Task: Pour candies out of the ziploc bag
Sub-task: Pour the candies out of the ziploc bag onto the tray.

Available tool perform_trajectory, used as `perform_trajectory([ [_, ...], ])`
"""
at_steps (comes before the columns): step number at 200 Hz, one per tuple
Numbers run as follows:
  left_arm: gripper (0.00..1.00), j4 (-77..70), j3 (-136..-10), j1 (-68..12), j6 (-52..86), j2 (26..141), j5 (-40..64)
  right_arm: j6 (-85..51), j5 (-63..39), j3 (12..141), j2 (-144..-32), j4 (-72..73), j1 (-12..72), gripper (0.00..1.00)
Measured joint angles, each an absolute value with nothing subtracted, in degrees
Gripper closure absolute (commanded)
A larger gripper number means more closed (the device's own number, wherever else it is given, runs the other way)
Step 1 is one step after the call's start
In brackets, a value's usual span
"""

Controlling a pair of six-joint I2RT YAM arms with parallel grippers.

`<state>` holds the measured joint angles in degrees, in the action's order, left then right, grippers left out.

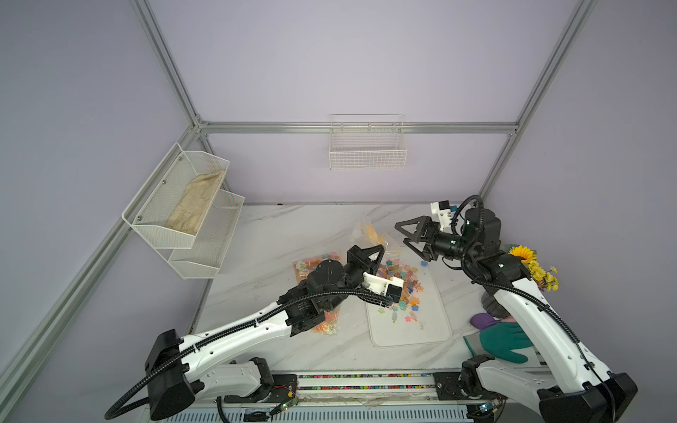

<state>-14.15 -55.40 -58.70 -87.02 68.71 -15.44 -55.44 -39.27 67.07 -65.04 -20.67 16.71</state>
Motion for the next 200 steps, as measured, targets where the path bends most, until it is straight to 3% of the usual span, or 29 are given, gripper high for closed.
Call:
perform_trajectory([
  [110,1.0,-13.8,-55.4,-58.7,-92.6,71.1,-14.8,-55.4,-45.5,66.8,-64.7,-19.3,16.8,0.03],
  [171,1.0,-12.5,-55.4,-58.7,-95.9,73.5,-13.9,-55.0,-45.6,63.8,-64.8,-19.1,17.5,0.12],
  [200,1.0,-12.4,-55.4,-58.7,-97.2,74.3,-13.7,-54.9,-45.4,62.0,-65.3,-19.1,17.5,0.21],
])
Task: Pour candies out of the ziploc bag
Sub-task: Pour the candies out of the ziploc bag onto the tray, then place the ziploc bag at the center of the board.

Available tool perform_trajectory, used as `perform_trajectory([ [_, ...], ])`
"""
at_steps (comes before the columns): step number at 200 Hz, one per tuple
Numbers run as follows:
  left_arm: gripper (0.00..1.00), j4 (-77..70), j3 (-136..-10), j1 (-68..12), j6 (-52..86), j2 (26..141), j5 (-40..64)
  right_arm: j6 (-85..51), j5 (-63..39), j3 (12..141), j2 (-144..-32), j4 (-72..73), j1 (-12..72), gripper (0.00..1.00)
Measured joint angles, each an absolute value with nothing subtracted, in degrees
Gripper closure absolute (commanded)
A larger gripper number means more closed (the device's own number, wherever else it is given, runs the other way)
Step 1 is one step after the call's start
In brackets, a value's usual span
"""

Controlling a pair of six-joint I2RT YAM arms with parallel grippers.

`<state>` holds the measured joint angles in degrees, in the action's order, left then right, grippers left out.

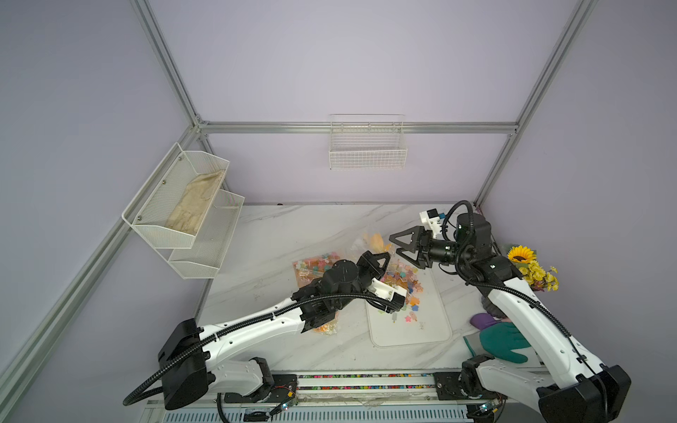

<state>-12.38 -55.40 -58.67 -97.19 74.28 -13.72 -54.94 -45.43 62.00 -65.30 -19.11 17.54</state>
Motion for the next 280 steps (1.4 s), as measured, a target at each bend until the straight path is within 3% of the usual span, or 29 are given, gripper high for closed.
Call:
perform_trajectory([
  [90,1.0,-12.4,-55.4,-58.7,-98.6,75.0,-13.7,-55.0,-44.5,60.5,-66.0,-18.9,17.5,0.63],
  [152,1.0,-13.1,-55.4,-58.5,-98.6,75.4,-14.5,-54.9,-44.4,60.4,-66.0,-18.7,17.5,1.0],
  [199,1.0,-15.7,-55.4,-58.2,-97.7,76.8,-16.7,-54.9,-44.3,60.4,-66.0,-18.6,17.5,1.0],
  [234,0.48,-17.0,-55.4,-58.1,-92.4,77.3,-19.4,-54.3,-42.7,60.9,-66.1,-18.6,17.5,1.0],
  [280,0.21,-17.1,-55.4,-58.1,-80.4,77.2,-22.7,-51.4,-37.6,65.1,-67.7,-18.7,17.6,1.0],
])
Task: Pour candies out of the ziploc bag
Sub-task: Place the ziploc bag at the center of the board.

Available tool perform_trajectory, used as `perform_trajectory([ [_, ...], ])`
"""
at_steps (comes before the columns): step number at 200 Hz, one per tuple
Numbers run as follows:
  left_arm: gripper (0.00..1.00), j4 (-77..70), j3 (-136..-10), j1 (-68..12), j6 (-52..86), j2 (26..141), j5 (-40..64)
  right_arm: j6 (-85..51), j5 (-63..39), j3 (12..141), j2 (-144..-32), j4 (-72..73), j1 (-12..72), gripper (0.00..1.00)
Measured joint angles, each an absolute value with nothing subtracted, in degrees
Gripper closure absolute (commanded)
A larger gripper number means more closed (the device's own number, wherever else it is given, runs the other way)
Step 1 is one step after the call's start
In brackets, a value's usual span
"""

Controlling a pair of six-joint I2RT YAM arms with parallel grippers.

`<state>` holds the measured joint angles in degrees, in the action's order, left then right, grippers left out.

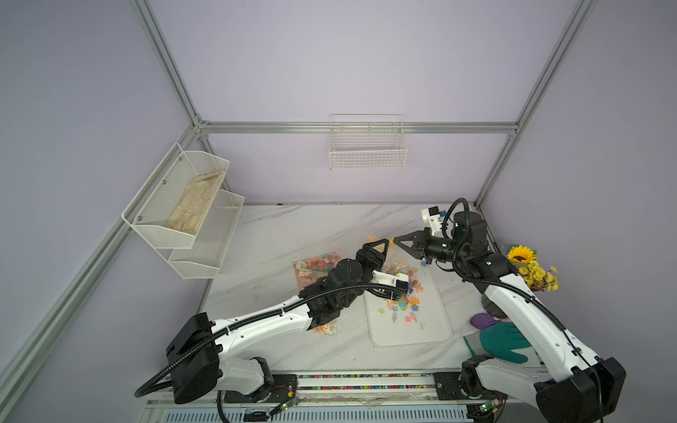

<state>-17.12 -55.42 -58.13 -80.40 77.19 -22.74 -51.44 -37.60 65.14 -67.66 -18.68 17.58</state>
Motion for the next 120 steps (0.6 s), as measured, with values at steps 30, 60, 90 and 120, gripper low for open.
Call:
perform_trajectory([
  [30,0.08,-17.0,-55.4,-58.0,-69.6,74.8,-25.4,-48.7,-33.6,67.5,-69.4,-19.0,17.7,1.0],
  [60,0.01,-13.5,-55.8,-56.8,-55.0,69.6,-28.1,-46.6,-28.6,68.2,-71.3,-18.4,17.7,1.0],
  [90,0.0,-4.2,-59.4,-52.0,-35.2,66.1,-29.3,-44.5,-23.7,68.9,-75.8,-15.0,17.7,1.0],
  [120,0.0,4.8,-62.0,-45.8,-18.5,63.6,-29.0,-40.8,-18.0,74.4,-84.8,-13.6,17.7,1.0],
])
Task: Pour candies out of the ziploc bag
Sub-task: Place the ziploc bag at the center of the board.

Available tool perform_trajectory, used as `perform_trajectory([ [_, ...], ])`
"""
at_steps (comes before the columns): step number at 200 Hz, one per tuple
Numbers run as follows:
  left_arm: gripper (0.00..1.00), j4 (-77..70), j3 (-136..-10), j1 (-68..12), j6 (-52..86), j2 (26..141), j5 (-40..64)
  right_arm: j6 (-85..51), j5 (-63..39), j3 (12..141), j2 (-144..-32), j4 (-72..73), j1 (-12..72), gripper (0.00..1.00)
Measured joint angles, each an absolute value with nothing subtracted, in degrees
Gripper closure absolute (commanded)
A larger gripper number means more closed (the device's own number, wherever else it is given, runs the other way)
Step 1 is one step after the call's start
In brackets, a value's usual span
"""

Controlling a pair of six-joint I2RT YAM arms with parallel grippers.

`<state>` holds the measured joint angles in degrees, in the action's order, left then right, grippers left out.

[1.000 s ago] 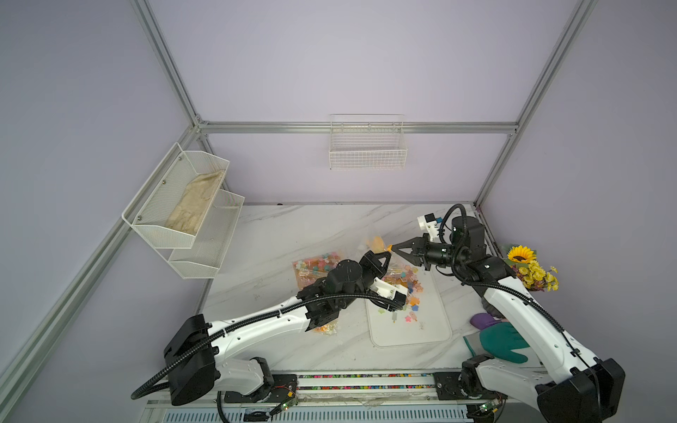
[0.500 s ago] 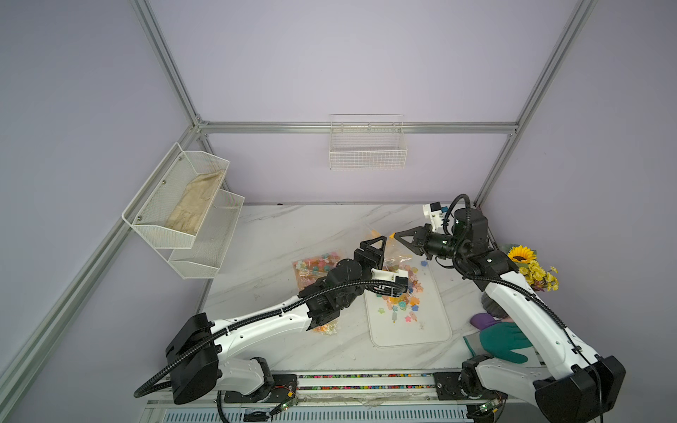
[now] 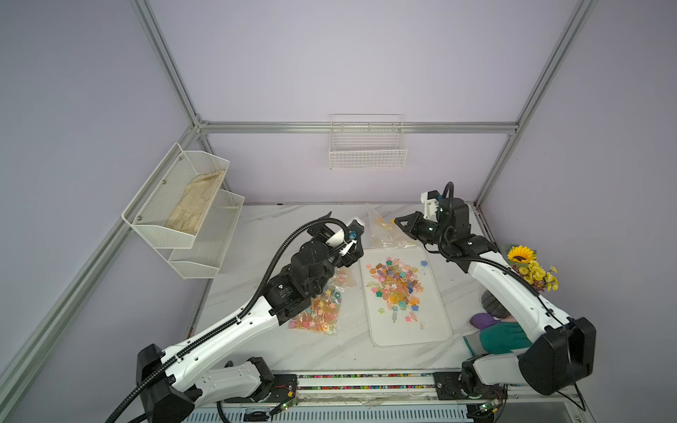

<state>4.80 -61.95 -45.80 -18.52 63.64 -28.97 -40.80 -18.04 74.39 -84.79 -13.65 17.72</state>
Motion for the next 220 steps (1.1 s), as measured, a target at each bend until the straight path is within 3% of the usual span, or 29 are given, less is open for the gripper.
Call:
perform_trajectory([
  [85,0.0,21.8,-62.0,-38.5,5.5,60.3,-24.0,-27.5,7.2,91.7,-106.3,-9.8,17.7,1.0],
  [138,0.0,26.2,-62.0,-36.1,14.1,56.8,-22.6,-27.1,7.7,97.9,-121.4,-10.5,18.7,1.0],
  [200,0.0,27.4,-62.0,-33.8,17.2,59.1,-22.3,-30.2,3.7,108.8,-134.6,-14.8,26.2,1.0],
  [220,0.0,27.5,-62.0,-33.5,18.2,60.1,-22.3,-31.0,2.4,109.8,-135.1,-15.1,28.1,0.79],
])
